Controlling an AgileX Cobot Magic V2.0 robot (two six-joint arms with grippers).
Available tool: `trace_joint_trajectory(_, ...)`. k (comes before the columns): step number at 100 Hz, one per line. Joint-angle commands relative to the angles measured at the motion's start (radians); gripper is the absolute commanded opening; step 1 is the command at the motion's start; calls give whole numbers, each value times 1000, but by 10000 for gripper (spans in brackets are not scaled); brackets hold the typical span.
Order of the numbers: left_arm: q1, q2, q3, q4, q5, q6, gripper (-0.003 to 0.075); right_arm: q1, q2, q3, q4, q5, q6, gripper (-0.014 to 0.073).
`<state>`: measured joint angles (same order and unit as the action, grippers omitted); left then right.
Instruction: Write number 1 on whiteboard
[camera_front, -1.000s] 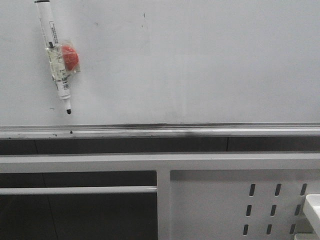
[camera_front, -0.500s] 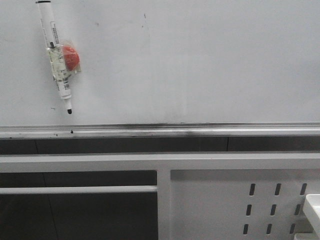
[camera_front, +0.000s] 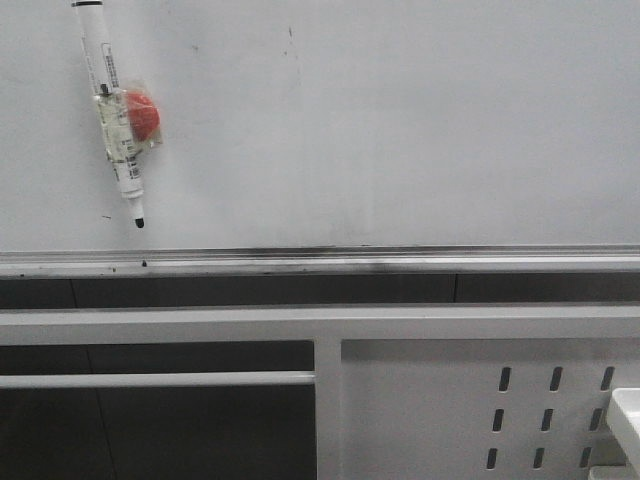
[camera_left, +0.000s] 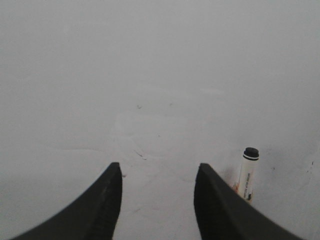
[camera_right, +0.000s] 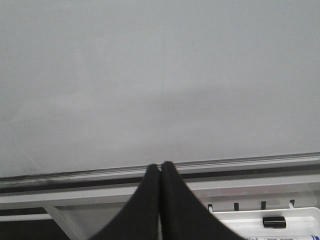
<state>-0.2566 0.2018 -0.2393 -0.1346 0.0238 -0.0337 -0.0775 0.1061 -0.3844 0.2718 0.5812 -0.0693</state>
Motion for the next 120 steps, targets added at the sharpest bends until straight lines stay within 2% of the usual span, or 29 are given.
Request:
trace_joint_trajectory(1, -17, 53, 7, 6, -159, -3, 292, 2, 24, -23, 10, -84, -16, -69)
trace_joint_trajectory(28, -98, 234, 47, 34, -332, -4, 287, 7, 59, -25, 50, -80, -50, -69)
trace_joint_trajectory(39, -170, 329, 52, 34, -384, -8, 336, 7, 78, -25, 84, -81, -62, -69)
trace_joint_trajectory(52, -263, 449, 52, 34, -519, -8, 415, 7, 109, -25, 237, -79, -235, -69)
trace_joint_trajectory(70, -359, 652, 52, 34, -689, -8, 426, 7, 133, -25, 431, -32, -442, -69)
trace_joint_trajectory(82, -383, 809, 52, 21, -861, -10, 426, 7, 133, -25, 451, -28, -450, -69)
trace_joint_trajectory(95, -383, 974, 52, -6, -1052, -93, 425, 7, 133, -25, 451, -28, -450, -69)
trace_joint_trajectory(120, -383, 1253, 52, 22, -1308, -243, 422, 12, 133, -25, 470, -28, -450, -69)
